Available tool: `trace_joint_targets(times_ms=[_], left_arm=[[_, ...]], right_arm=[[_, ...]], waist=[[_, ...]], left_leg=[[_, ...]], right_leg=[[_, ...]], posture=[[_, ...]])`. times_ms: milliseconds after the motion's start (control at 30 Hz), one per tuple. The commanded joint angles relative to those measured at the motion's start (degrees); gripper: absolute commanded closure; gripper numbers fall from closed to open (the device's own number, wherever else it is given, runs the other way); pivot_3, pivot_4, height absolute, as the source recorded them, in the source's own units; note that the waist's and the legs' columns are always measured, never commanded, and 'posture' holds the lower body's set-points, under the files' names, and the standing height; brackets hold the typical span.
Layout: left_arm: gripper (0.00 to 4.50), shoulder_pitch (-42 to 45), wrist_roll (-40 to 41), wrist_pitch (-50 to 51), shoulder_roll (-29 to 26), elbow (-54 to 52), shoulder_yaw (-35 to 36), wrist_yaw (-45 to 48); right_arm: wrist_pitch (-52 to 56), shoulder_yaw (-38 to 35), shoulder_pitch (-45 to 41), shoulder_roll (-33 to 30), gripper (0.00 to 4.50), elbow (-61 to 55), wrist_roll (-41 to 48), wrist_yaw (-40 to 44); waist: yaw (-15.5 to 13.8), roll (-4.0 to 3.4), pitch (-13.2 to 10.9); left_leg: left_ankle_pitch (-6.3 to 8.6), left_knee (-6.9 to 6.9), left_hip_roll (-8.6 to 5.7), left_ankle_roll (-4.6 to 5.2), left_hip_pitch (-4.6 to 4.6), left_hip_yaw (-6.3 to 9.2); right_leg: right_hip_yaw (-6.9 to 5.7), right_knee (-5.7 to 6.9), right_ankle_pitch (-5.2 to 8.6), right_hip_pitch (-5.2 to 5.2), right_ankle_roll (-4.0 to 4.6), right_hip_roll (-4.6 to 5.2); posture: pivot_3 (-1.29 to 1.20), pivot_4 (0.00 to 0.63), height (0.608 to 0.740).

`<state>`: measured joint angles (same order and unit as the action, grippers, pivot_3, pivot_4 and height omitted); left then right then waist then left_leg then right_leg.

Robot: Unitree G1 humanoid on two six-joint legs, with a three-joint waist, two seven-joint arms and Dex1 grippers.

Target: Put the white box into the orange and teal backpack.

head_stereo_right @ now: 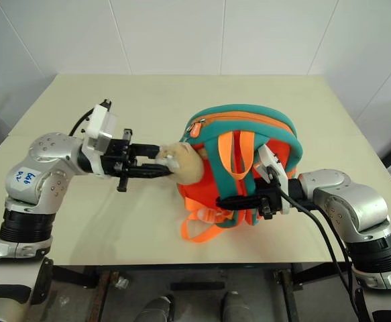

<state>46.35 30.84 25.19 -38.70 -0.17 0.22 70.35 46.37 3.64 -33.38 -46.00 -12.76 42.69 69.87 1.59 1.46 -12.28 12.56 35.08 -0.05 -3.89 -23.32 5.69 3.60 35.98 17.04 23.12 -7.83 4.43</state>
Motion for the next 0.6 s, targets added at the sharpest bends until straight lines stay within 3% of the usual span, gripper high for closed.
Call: trace_joint_targets(times_ms=[33, 233, 333, 433, 600], left_arm=[[3.41, 4.6, -1.3, -2.6, -2.9, 4.2, 3.7, 0.2], [3.41, 5.8, -5.9, -6.6, -10.0, 11.8, 2.0, 5.8], [3.41, 5.7, -10.5, -12.5, -11.1, 21.1, 0.9, 6.2], [3.41, 4.1, -15.5, -19.7, -9.3, 28.3, -2.4, 6.1], [3.41, 0.2, -18.9, -26.3, -0.5, 33.5, -5.9, 3.7]], right_arm=[[-0.2, -1.0, 0.3, 0.1, 4.50, -1.1, 0.2, -0.3], [0.0, -2.0, 1.7, -0.3, 4.50, -2.1, 0.7, -1.1], [0.1, -2.8, 2.5, -0.7, 4.50, -2.3, 0.8, -1.7], [0.2, -3.1, 2.8, -0.1, 4.50, -2.7, 1.0, -2.5], [0.6, -3.0, 3.9, 1.2, 4.50, -4.1, 1.7, -4.2]], waist=[[0.0, 0.00, 0.0], [0.1, -0.01, 0.0], [0.2, -0.02, 0.0], [0.1, -0.02, 0.0], [-0.1, -0.01, 0.0]], left_leg=[[0.00, 0.00, -0.01, 0.00, 0.01, 0.00], [0.02, -0.10, 0.00, 0.02, 0.02, -0.01], [0.04, -0.10, 0.01, 0.02, 0.02, -0.02], [0.04, -0.06, 0.01, 0.02, 0.03, -0.02], [0.04, -0.02, 0.00, 0.03, 0.03, -0.01]], right_leg=[[0.00, 0.00, 0.00, -0.01, 0.00, 0.00], [0.00, -0.03, 0.02, 0.00, 0.02, 0.00], [-0.01, -0.02, 0.02, 0.01, 0.02, 0.00], [-0.01, -0.01, 0.02, 0.00, 0.03, 0.00], [-0.01, -0.02, 0.01, -0.07, 0.01, 0.01]], posture=[[0.00, 0.150, 0.740], [0.00, 0.150, 0.740], [0.00, 0.150, 0.740], [0.00, 0.150, 0.740], [0.00, 0.150, 0.740]])
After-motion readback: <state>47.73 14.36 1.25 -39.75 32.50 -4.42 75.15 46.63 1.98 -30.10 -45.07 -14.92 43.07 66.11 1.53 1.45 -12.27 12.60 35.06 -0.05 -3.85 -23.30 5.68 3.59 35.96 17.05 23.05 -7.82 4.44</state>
